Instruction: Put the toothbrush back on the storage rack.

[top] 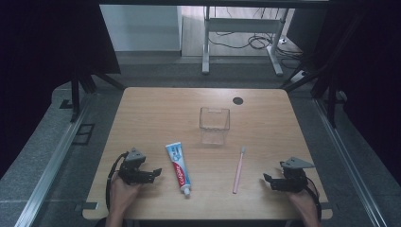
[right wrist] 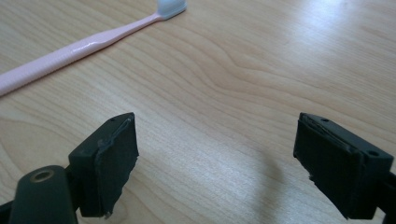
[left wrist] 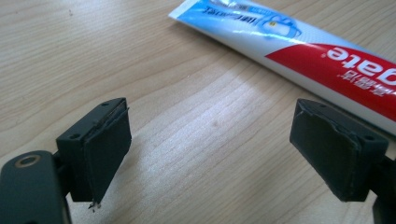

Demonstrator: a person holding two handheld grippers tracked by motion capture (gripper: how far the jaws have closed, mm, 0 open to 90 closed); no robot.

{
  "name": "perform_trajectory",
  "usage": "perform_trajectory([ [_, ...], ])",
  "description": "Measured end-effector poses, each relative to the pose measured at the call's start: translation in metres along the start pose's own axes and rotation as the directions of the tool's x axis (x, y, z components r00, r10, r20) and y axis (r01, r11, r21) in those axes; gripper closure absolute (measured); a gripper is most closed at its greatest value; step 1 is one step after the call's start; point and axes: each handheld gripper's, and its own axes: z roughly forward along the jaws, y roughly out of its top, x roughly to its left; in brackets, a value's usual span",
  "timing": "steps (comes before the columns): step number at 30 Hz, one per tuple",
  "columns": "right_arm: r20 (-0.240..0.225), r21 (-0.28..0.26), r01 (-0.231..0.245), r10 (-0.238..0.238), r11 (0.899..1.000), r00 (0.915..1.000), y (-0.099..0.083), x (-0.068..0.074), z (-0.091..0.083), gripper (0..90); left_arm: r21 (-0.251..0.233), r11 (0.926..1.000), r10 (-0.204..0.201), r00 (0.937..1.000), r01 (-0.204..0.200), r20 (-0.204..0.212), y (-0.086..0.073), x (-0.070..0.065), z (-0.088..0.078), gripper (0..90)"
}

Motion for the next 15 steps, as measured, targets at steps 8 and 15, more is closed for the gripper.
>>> perform_trajectory([
  [8,-0.027,-0.003,0.003,-0.003,1.000,0.9996,0.0010,0.0008,0.0016,13.3,0.039,0.9990,-0.020,0.9997,0.019,0.011,0.0008,-0.0016,0.0017,13.2],
  [15,-0.040,-0.001,0.021,-0.021,1.000,0.9990,0.0020,0.0050,0.0018,12.9,0.037,0.9992,0.016,0.9998,-0.016,-0.011,0.0040,-0.0042,0.0018,13.2],
])
